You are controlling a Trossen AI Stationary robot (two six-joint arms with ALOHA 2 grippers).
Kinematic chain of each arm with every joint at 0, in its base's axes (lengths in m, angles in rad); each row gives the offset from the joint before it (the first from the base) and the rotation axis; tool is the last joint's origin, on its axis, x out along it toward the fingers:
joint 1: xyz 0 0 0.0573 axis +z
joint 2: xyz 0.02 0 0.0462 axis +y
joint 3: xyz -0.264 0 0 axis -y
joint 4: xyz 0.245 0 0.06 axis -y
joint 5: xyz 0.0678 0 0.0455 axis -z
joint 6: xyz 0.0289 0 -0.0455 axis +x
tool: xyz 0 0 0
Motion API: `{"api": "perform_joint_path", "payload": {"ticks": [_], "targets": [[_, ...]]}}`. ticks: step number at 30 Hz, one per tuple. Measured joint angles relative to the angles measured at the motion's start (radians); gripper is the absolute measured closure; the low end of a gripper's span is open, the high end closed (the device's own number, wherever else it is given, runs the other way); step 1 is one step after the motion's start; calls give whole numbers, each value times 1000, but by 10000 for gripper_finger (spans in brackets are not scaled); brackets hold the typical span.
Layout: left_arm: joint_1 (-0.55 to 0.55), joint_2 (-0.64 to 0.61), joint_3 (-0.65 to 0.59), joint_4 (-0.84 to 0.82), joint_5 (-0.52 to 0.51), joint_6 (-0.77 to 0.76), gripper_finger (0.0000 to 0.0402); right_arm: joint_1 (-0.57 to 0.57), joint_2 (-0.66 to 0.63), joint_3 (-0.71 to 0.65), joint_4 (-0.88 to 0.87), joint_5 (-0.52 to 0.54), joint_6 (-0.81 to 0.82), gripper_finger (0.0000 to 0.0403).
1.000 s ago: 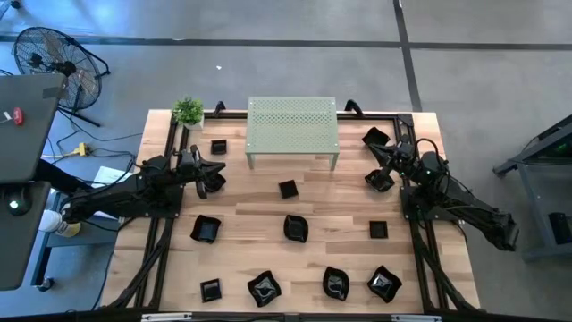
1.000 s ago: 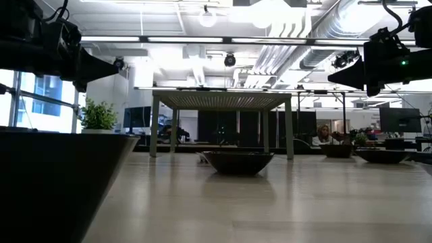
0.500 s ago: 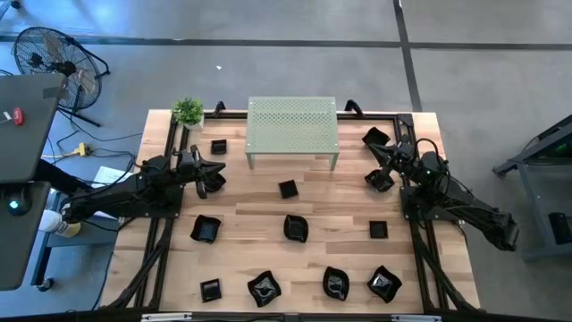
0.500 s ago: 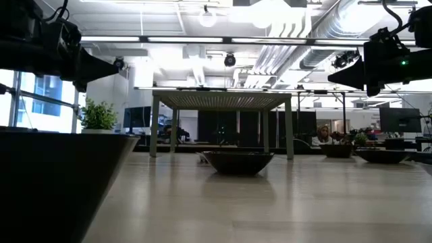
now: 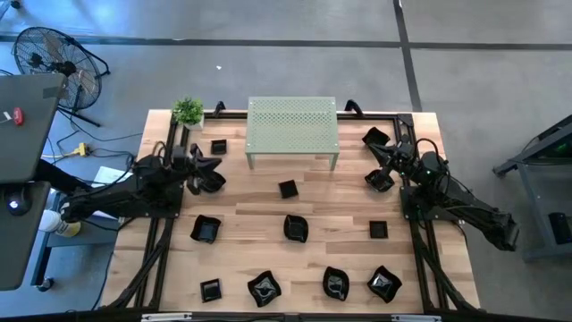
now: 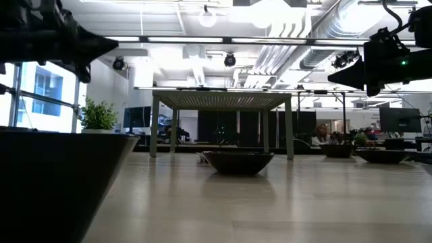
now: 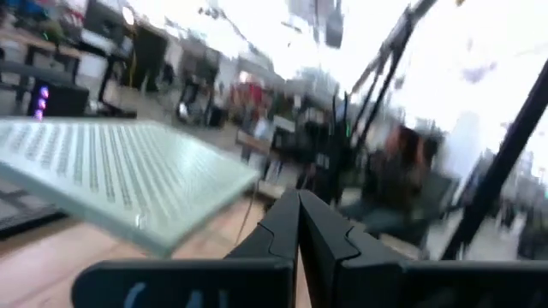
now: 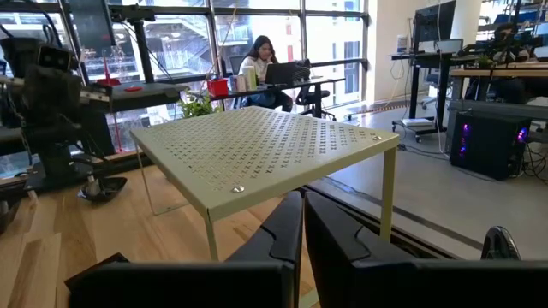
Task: Pick & Place Mini shaped plates
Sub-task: Put the black leaf-shaped plate on the shelf
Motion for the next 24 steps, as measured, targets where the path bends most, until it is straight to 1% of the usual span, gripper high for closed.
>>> {"api": "perform_joint_path", "payload": {"ticks": [4, 6, 9, 10, 12, 15, 16, 17, 19, 20, 22, 24], "targets": [[0, 55, 52, -60, -79, 109, 401, 0, 0, 0, 41, 0, -17, 391], [0, 95, 85, -53, -136, 140, 401, 0, 0, 0, 81, 0, -10, 391], [1, 165, 115, -67, -184, 146, 401, 0, 0, 0, 182, -10, 95, 391], [1, 186, 123, -71, -185, 146, 401, 0, 0, 0, 214, -6, 128, 391], [1, 223, 143, -63, -179, 141, 401, 0, 2, 0, 267, 39, 198, 391], [1, 263, 162, -58, -151, 125, 401, 0, 8, 0, 377, 95, 359, 391], [1, 274, 165, -58, -142, 124, 401, 0, 16, 0, 422, 91, 370, 391], [1, 282, 165, -60, -136, 124, 401, 0, 21, 5, 446, 61, 355, 391], [0, 289, 165, -62, -134, 123, 401, 1, 44, 65, 377, 10, 331, 396], [0, 290, 165, -60, -133, 122, 401, 2, 60, 112, 308, 0, 329, 399], [0, 289, 166, -59, -134, 114, 401, 1, 112, 239, 90, -4, 309, 400], [1, 289, 167, -59, -138, 113, 401, 1, 194, 373, -159, -5, 270, 400]]}}
